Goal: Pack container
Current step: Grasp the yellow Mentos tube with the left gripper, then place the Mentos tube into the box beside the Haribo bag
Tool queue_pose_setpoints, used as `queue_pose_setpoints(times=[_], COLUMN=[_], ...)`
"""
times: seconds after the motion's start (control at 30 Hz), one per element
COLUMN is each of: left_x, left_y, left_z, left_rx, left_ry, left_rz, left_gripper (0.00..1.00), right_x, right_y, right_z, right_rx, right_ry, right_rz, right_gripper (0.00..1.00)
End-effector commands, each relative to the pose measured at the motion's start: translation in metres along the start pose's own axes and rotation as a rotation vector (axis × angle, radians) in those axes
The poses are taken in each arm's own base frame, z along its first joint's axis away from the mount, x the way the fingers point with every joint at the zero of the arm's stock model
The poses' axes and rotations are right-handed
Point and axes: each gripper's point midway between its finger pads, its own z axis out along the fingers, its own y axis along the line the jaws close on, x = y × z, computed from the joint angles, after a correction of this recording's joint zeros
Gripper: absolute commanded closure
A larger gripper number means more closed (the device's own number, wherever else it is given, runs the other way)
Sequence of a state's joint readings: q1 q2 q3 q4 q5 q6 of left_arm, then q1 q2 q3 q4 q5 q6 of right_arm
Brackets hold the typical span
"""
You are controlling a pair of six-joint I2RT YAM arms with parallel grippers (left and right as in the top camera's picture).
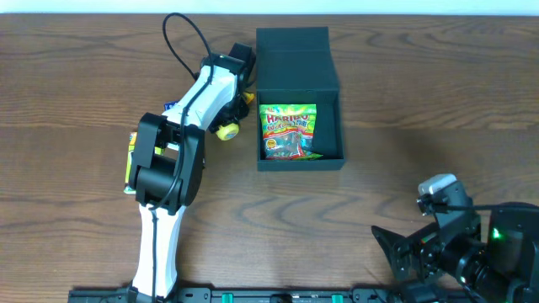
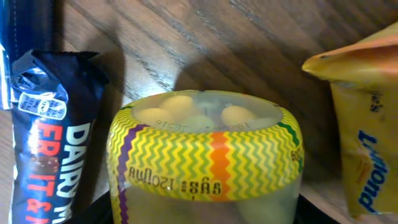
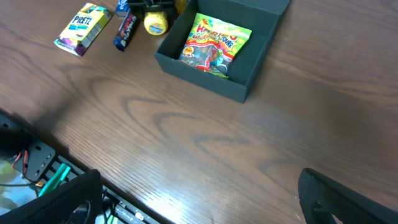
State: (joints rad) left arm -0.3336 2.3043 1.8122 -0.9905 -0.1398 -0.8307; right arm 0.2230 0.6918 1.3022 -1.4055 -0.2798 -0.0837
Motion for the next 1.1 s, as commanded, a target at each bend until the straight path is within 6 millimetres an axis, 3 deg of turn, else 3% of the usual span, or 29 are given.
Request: queue_pose_setpoints(times=[0.0, 0.13, 0.23, 0.33, 0.43, 0.73, 0.8, 0.9, 1.07], left_x=[0.002, 0.001, 0.003, 0.000, -0.009, -0.030, -0.025, -0.001, 0.062], left_y=[0.004, 0.006, 0.008, 0.010, 0.011, 0.010, 0.006, -0.013, -0.057], left_z=[0.011, 0.012, 0.010, -0.002, -0.023, -0.118, -0.135, -0.163, -0.178], left_rx=[-0.013, -0.018, -0.022, -0.015, 0.005, 0.158, 0.191, 0.246, 0.332], left_ry=[0.023, 0.027, 0.031, 0.018, -0.035, -0.219, -0.244, -0.282, -0.255], left_rz=[0.002, 0.024, 0.035, 0.037, 0.050, 0.103, 0.123, 0.220, 0.374], left_gripper=[0.52, 0.62, 0.64, 0.70, 0.70, 0.75, 0.75, 0.76, 0.76], right_x=[-0.001, -0.001, -0.001, -0.001, -0.001, -0.002, -0.002, -0.002, -0.002], right_y=[-0.001, -0.002, -0.001, -0.002, -0.002, -0.002, -0.002, -0.002, -0.002], right_z=[-0.002, -0.002, -0.002, -0.002, -0.002, -0.002, -0.002, -0.002, -0.002], right_rx=[0.009, 0.009, 0.009, 0.009, 0.009, 0.010, 0.010, 0.010, 0.009], right_ry=[-0.006, -0.006, -0.006, -0.006, -0.006, -0.008, -0.009, -0.010, -0.009], right_rz=[0.016, 0.016, 0.016, 0.016, 0.016, 0.015, 0.014, 0.014, 0.015], right_gripper=[0.01, 0.01, 0.01, 0.01, 0.01, 0.01, 0.01, 0.01, 0.01])
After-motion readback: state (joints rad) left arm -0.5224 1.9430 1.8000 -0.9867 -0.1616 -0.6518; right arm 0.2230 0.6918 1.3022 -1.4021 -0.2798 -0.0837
